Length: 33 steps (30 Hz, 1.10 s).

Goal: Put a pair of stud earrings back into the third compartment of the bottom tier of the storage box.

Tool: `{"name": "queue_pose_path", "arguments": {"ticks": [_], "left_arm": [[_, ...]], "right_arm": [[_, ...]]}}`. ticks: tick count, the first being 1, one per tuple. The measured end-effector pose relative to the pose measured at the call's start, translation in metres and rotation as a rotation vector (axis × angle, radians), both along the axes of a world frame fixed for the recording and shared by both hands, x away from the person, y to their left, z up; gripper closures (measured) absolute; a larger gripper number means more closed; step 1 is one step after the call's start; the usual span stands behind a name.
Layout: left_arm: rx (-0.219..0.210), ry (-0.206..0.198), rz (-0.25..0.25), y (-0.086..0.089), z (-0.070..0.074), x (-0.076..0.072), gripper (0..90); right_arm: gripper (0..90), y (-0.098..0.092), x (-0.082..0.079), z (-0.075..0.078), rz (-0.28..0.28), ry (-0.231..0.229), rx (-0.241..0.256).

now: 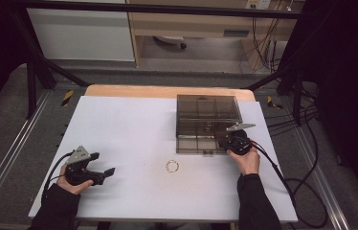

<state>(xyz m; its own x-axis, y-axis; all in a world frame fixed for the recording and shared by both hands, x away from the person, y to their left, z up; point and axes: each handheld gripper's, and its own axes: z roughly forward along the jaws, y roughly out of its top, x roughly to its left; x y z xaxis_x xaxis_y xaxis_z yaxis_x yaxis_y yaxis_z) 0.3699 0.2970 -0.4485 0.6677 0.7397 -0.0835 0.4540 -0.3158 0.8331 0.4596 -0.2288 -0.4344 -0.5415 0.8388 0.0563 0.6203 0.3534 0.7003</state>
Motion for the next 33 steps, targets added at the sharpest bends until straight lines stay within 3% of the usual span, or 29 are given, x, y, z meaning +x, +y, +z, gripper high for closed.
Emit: {"name": "queue_pose_path", "arguments": {"ticks": [8, 17, 23, 33], "left_arm": [[0.001, 0.002, 0.001, 0.0, 0.0, 0.0, 6.4], [0.0, 0.002, 0.001, -0.001, 0.0, 0.0, 6.4], [0.003, 0.003, 0.001, -0.001, 0.0, 0.0, 6.4], [0.003, 0.003, 0.001, -0.001, 0.0, 0.0, 6.4]], "right_arm": [[74.4, -0.004, -0.007, 0.011, 0.008, -0.034, 0.025], [61.7, -0.005, -0.022, 0.023, 0.045, -0.053, 0.096], [44.0, -0.005, -0.032, 0.028, 0.055, -0.084, 0.107], [18.8, 0.002, -0.044, 0.034, 0.068, -0.098, 0.136]]}}
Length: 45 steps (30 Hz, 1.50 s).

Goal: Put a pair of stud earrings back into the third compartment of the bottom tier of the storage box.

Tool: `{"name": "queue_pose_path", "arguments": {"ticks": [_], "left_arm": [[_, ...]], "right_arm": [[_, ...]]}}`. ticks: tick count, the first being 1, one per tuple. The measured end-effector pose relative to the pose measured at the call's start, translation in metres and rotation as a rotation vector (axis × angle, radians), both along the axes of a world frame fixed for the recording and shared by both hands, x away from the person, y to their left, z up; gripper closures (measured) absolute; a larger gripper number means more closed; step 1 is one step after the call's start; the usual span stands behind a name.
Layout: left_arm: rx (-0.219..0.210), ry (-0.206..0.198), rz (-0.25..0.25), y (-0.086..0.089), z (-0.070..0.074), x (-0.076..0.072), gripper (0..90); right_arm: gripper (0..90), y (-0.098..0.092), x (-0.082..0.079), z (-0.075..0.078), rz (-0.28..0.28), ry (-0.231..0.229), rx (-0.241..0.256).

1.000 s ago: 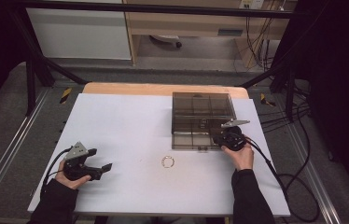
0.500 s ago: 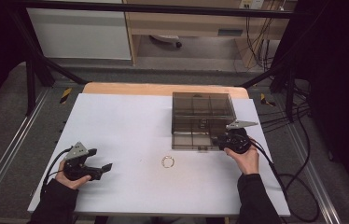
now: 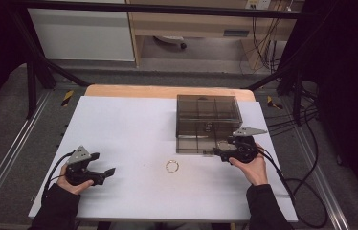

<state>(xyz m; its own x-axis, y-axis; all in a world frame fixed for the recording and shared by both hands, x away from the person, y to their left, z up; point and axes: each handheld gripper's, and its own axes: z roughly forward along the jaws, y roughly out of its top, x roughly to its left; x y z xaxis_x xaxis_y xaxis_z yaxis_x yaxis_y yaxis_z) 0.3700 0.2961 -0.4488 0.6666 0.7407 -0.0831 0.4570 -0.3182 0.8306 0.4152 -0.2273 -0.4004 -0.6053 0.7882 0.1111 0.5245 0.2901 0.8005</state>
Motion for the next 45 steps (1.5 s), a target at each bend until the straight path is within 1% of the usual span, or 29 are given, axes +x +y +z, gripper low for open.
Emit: {"name": "queue_pose_path", "arguments": {"ticks": [4, 6, 7, 8, 15, 19, 27, 34, 36, 41, 43, 45], "left_arm": [[-0.001, 0.0, 0.001, 0.0, 0.0, 0.0, 6.4], [0.0, 0.0, 0.0, 0.0, 0.0, 0.0, 6.4], [0.0, 0.0, 0.0, 0.0, 0.0, 0.0, 6.4], [0.001, 0.0, 0.0, 0.0, 0.0, 0.0, 6.4], [0.001, 0.0, -0.001, 0.0, 0.0, 0.0, 6.4], [0.001, 0.0, 0.001, 0.0, 0.0, 0.0, 6.4], [-0.001, -0.001, 0.001, 0.0, 0.0, 0.0, 6.4], [0.0, -0.001, 0.001, 0.0, 0.0, 0.0, 6.4], [0.001, -0.001, 0.001, 0.0, 0.0, 0.0, 6.4], [0.0, -0.001, 0.001, 0.0, 0.0, 0.0, 6.4], [-0.001, -0.001, 0.0, 0.0, 0.0, 0.0, 6.4], [0.0, -0.001, 0.001, 0.0, 0.0, 0.0, 6.4]], "right_arm": [[11.6, 0.004, -0.003, 0.002, 0.002, 0.0, 0.014], [8.6, 0.007, -0.004, 0.002, 0.007, 0.003, 0.014], [7.7, 0.009, -0.006, 0.003, 0.009, 0.011, 0.014], [6.6, 0.01, -0.006, 0.003, 0.013, 0.007, 0.008], [3.0, 0.022, -0.011, 0.003, 0.035, 0.027, 0.005], [2.1, 0.03, -0.013, 0.002, 0.044, 0.035, 0.01], [1.5, 0.045, -0.016, 0.003, 0.065, 0.023, 0.009], [1.1, 0.057, -0.017, 0.002, 0.077, 0.029, 0.015], [0.9, 0.061, -0.017, 0.002, 0.083, 0.03, 0.009], [0.9, 0.072, -0.018, 0.001, 0.092, 0.029, 0.017], [0.9, 0.076, -0.017, 0.001, 0.1, 0.026, 0.006], [0.9, 0.08, -0.018, 0.0, 0.101, 0.027, 0.01]]}}
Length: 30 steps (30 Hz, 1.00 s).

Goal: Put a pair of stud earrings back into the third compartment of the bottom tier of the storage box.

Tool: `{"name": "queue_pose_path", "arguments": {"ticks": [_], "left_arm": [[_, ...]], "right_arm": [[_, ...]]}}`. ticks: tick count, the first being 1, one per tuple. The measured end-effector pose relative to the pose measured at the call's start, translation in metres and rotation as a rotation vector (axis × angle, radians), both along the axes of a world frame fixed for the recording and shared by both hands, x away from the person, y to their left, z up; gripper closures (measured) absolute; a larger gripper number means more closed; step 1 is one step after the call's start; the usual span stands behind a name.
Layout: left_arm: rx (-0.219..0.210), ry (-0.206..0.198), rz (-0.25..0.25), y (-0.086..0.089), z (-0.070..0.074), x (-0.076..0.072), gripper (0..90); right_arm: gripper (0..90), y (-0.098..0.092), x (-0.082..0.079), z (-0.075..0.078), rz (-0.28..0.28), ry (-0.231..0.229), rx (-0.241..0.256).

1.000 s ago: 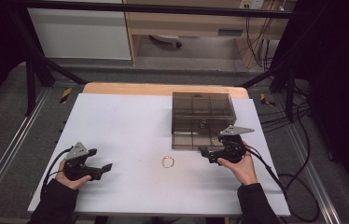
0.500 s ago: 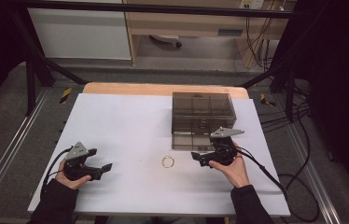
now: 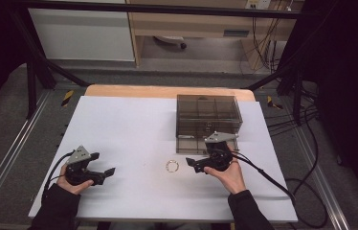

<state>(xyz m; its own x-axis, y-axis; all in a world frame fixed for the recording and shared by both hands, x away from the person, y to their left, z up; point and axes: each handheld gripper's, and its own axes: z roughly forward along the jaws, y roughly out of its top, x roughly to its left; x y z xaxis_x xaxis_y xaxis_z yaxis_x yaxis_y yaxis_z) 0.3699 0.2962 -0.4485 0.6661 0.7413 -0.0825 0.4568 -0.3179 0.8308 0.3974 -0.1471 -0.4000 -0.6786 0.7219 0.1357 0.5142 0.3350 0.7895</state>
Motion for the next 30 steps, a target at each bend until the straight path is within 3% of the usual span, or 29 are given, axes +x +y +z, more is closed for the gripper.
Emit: {"name": "queue_pose_path", "arguments": {"ticks": [30], "left_arm": [[0.0, -0.001, 0.0, 0.0, 0.0, 0.0, 6.4]], "right_arm": [[2.8, 0.054, -0.002, -0.013, 0.056, 0.013, -0.004]]}}
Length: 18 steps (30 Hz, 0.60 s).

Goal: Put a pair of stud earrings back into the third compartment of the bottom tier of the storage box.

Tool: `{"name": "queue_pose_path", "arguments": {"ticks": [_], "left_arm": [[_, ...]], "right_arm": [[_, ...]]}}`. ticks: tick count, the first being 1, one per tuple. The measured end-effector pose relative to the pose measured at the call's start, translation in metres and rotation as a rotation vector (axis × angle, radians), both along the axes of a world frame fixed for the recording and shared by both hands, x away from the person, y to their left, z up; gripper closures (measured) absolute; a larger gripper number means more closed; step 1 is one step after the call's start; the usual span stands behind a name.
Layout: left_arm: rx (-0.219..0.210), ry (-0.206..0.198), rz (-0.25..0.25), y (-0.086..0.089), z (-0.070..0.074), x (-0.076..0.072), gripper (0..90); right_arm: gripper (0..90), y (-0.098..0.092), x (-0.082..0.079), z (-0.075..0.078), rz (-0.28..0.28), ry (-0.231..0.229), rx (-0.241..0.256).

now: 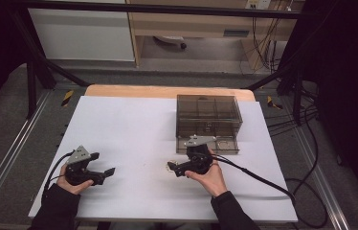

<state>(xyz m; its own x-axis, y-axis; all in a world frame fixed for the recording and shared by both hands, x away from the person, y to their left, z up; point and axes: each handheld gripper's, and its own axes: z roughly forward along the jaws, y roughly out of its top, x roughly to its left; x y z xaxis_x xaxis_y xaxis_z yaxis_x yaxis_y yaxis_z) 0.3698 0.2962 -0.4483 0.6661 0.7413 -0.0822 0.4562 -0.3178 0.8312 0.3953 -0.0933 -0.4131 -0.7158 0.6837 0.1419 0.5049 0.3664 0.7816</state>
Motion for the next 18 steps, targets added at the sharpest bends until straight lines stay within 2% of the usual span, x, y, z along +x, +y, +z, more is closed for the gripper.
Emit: {"name": "queue_pose_path", "arguments": {"ticks": [7, 18], "left_arm": [[0.0, 0.002, 0.002, 0.0, 0.0, 0.0, 6.4], [0.0, 0.001, 0.002, 0.0, 0.0, 0.0, 6.4]], "right_arm": [[5.6, 0.01, 0.001, -0.007, -0.006, 0.01, -0.02], [16.9, 0.024, 0.002, -0.018, 0.031, 0.021, -0.042]]}}
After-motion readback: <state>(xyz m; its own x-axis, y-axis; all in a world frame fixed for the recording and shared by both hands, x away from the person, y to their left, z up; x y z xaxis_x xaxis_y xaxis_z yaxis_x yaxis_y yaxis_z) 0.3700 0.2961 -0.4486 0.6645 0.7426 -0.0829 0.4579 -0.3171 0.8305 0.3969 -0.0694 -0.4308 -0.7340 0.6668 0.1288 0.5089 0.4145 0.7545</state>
